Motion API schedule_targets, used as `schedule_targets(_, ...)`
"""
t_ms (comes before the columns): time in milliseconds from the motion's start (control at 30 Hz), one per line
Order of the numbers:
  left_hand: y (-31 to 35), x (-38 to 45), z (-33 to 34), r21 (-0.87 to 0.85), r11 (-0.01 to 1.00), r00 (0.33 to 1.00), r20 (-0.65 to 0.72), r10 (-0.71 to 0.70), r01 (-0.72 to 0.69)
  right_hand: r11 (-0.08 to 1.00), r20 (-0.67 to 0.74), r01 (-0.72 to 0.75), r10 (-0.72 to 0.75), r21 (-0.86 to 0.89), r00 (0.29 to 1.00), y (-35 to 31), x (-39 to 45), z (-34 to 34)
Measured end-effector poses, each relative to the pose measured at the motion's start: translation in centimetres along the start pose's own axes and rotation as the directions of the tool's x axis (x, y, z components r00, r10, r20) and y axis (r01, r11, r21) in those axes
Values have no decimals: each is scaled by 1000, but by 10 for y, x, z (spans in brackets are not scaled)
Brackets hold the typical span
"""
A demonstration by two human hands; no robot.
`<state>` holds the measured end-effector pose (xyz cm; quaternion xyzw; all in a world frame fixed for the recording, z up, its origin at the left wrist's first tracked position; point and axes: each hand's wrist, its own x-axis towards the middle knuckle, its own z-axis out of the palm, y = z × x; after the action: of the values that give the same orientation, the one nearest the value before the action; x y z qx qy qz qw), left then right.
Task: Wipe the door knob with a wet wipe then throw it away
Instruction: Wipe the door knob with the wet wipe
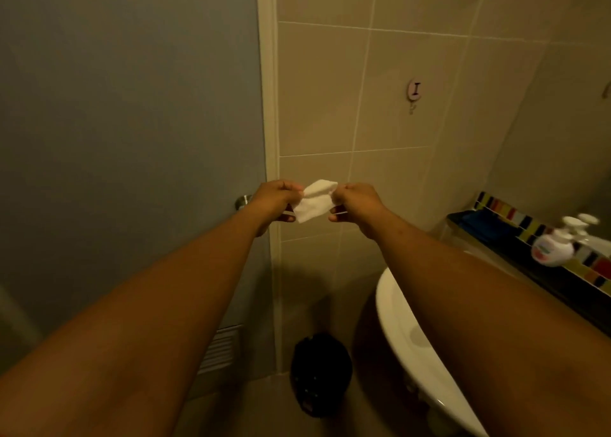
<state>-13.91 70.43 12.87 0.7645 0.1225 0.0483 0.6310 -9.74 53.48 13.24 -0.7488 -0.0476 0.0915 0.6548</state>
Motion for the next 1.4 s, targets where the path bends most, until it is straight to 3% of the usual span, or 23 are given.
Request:
schedule_targets(233, -15, 5, -36, 61, 993, 992, 72, -106, 102, 998, 104, 47, -42, -43, 994, 0, 35, 36)
schedule_targets(367, -12, 20, -40, 132, 983, 992, -10, -123, 124, 995, 175, 85, -73, -60, 982, -2, 58, 48)
schedule_targets(567, -17, 51, -44, 43, 996, 997, -27, -79, 80, 995, 244, 83, -67, -56, 967, -4, 92, 53)
schedule_targets(767, -26, 79, -48, 70, 996, 991, -121, -55, 64, 989, 301, 99, -62, -108, 952, 4, 131, 60)
schedule_targets(933, -31, 92, -54, 142, 977, 987, -68, -148, 157, 985, 380, 112, -54, -132, 923, 10, 154, 71)
schedule_targets(1067, -34, 96, -58, 114, 965, 965, -145, -220, 237, 977, 458, 140, -52, -161, 887, 13, 167, 81)
schedule_targets(1400, -53, 95, -83, 190, 939, 954, -151, -260, 286, 960, 554, 172, -22, -220, 832, 22, 187, 97)
